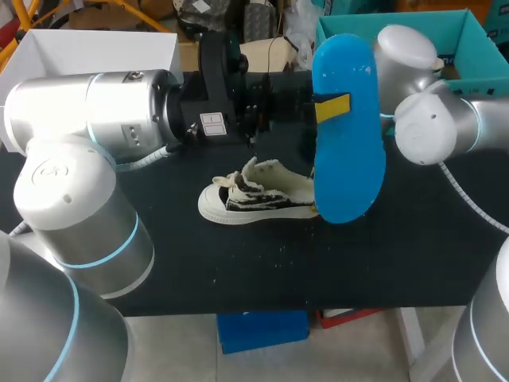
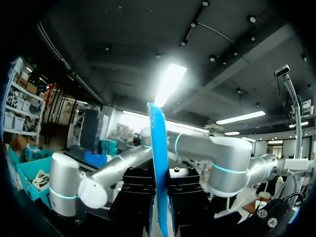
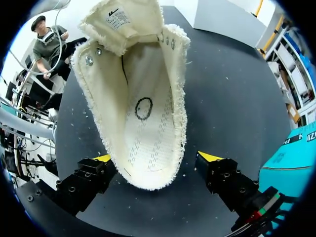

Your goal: Take the shoe out of the shoebox, open the shoe tongue, remove and reinsert the insole, then place the shoe into the shoebox

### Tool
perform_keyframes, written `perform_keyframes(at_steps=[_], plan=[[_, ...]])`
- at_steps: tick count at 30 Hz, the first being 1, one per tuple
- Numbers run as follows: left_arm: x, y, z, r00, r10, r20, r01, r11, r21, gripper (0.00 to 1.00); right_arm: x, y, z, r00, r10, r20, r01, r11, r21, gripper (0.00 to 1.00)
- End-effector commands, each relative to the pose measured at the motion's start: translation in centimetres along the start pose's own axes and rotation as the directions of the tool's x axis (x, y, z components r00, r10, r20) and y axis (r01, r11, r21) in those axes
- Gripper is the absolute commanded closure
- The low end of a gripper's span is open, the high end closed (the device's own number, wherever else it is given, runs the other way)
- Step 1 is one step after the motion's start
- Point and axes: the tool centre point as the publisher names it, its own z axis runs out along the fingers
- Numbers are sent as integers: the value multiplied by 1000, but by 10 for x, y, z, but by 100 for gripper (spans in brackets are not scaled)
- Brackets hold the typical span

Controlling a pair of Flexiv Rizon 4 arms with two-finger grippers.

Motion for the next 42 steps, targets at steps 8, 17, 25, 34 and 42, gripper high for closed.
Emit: perform_keyframes(at_steps=[8,17,25,34,42], plan=[[1,1,1,1000,0,3,0,1000,-1,100,6,13,6,1000,-14,14,11,985,172,0],[1,1,1,1000,0,3,0,1000,-1,100,13,14,8,999,-47,23,44,990,136,0],[1,1,1,1000,0,3,0,1000,-1,100,15,16,10,998,-58,9,56,990,130,0],[1,1,1,1000,0,3,0,1000,-1,100,14,21,10,995,-96,-1,95,983,158,0],[1,1,1,1000,0,3,0,1000,-1,100,15,24,11,994,-107,-5,106,977,187,0]])
